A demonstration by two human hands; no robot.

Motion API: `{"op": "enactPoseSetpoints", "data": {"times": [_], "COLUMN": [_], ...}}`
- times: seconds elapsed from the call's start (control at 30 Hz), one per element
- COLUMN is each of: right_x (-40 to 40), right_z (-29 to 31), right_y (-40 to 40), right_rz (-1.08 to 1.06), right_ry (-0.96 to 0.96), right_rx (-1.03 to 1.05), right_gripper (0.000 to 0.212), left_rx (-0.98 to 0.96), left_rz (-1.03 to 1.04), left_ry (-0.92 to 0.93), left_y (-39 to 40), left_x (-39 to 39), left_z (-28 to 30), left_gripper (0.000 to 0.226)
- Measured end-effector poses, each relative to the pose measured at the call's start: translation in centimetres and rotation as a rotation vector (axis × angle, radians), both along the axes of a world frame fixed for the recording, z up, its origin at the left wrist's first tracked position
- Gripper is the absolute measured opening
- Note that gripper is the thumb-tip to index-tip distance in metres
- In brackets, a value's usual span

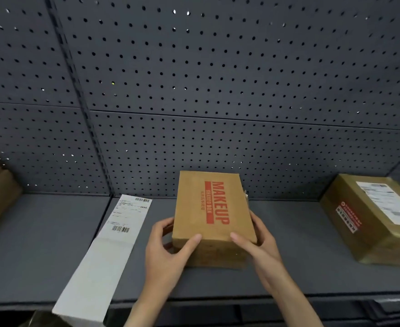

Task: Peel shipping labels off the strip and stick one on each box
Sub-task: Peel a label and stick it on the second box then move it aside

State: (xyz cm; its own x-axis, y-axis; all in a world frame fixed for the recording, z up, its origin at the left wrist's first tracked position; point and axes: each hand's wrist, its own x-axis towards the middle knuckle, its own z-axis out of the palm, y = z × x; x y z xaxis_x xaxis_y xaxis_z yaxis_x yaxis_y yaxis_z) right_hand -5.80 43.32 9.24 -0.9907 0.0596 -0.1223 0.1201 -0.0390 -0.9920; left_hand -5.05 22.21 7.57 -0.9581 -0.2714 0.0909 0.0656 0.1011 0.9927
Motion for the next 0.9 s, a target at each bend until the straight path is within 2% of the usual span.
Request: {"op": "enactPoseSetpoints", "data": {"times": [0.23, 0.33, 0.43, 0.53, 0.63, 0.7, 0.8, 0.83, 0.9], "right_x": [0.0, 0.0, 0.3, 0.9, 1.6, 2.0, 2.2, 2.1, 1.5], "right_z": [-0.9, -0.7, -0.1, 1.7, 3.8, 3.6, 1.0, -0.2, -2.7], "right_y": [0.6, 0.6, 0.9, 0.3, -3.0, -6.9, -13.6, -15.7, -19.2], "right_rz": [0.028, 0.032, -0.003, -0.164, -0.209, -0.136, 0.210, 0.350, 0.559], "right_ry": [0.011, 0.003, 0.021, 0.168, 0.516, 0.722, 0.902, 0.917, 0.816], "right_rx": [0.035, 0.092, 0.242, 0.528, 0.768, 0.881, 1.031, 1.108, 1.217], "right_gripper": [0.111, 0.104, 0.097, 0.096, 0.060, 0.043, 0.030, 0.029, 0.038], "left_rx": [-0.058, -0.071, -0.152, -0.294, -0.411, -0.586, -0.918, -1.027, -1.181], "left_rz": [0.001, -0.014, -0.058, -0.068, -0.026, -0.003, -0.005, -0.014, -0.058], "left_ry": [0.021, 0.022, 0.022, 0.071, 0.088, 0.079, 0.048, 0.043, 0.039], "left_y": [0.4, 0.2, -0.9, -3.9, -8.7, -12.4, -17.7, -19.1, -21.1], "left_x": [0.1, 0.1, -0.2, -0.6, -0.8, -0.6, 0.3, 0.6, 1.1], "left_z": [-1.0, -0.9, -0.1, 1.3, 2.0, 1.6, -0.3, -1.4, -3.3], "left_gripper": [0.058, 0.058, 0.057, 0.049, 0.041, 0.031, 0.025, 0.027, 0.036]}}
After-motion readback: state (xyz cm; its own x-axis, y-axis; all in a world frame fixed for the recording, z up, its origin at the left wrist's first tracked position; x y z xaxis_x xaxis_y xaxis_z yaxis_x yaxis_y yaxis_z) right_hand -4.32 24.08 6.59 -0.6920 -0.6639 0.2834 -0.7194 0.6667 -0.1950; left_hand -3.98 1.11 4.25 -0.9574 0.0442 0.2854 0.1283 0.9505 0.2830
